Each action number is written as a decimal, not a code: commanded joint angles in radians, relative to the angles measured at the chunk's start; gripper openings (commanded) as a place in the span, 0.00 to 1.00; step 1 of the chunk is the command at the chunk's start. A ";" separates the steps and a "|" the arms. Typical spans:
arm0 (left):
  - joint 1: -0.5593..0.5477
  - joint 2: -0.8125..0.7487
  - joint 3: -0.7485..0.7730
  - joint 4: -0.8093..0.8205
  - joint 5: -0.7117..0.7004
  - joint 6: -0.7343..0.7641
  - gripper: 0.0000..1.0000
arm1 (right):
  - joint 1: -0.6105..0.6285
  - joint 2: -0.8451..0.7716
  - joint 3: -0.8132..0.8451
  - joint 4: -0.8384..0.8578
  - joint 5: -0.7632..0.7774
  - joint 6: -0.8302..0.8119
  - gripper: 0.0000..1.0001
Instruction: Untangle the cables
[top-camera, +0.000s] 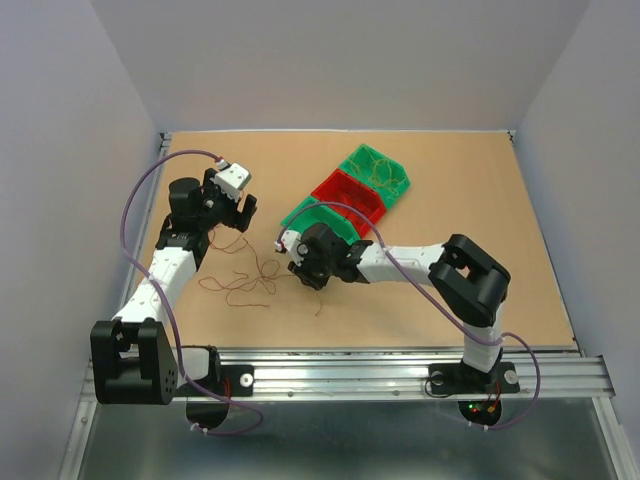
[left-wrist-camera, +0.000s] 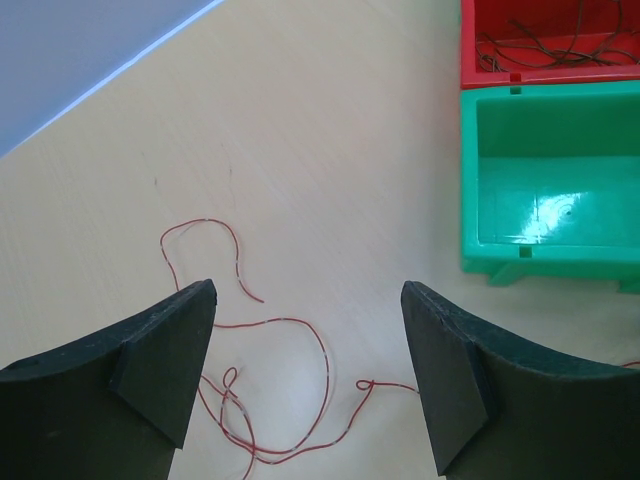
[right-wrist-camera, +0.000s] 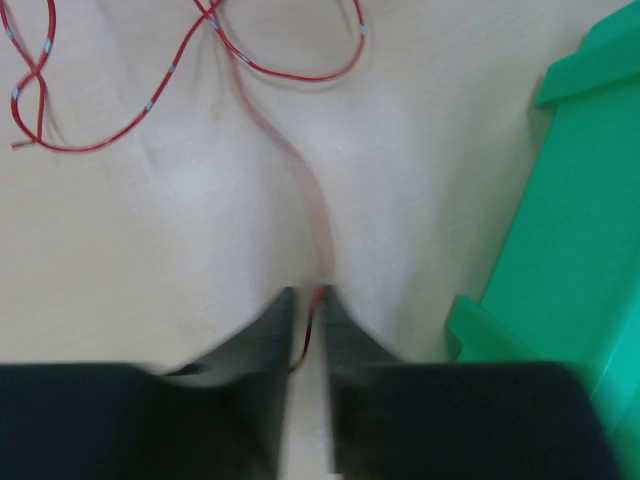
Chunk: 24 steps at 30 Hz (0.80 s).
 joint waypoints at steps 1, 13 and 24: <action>0.005 0.002 0.029 0.023 0.016 0.011 0.86 | 0.002 -0.003 0.065 -0.047 -0.010 -0.026 0.11; 0.005 -0.061 0.000 0.019 0.178 0.050 0.84 | 0.002 -0.414 -0.136 0.116 -0.189 -0.034 0.00; 0.006 -0.146 -0.051 0.002 0.441 0.124 0.85 | 0.001 -0.710 -0.208 0.398 0.218 0.124 0.00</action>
